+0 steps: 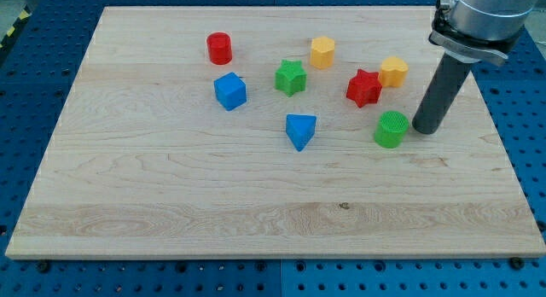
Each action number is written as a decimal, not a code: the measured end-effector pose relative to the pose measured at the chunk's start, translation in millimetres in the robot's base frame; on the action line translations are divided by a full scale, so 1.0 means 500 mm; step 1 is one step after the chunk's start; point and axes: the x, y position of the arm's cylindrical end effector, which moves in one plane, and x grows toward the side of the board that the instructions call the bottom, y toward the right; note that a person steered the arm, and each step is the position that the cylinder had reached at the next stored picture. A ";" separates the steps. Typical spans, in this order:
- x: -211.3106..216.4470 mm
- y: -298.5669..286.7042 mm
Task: Place the red star in between the green circle and heart
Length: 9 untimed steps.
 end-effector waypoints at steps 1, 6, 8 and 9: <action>0.000 -0.035; -0.279 0.063; -0.441 -0.192; -0.461 -0.351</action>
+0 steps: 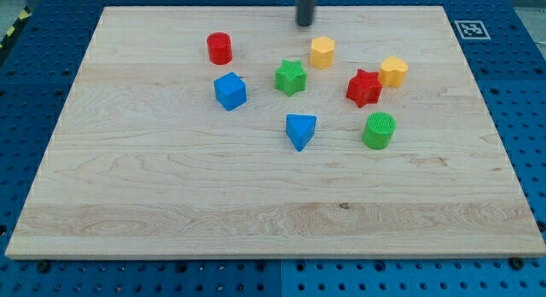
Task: Place the red star in between the green circle and heart
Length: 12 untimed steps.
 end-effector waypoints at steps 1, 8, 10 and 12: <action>0.018 -0.076; 0.239 0.075; 0.270 0.087; 0.279 0.137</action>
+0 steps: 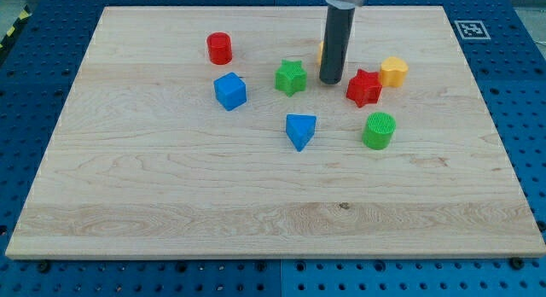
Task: Place the red star in between the green circle and heart
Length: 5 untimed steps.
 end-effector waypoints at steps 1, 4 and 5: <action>0.010 0.026; 0.026 0.108; 0.049 0.108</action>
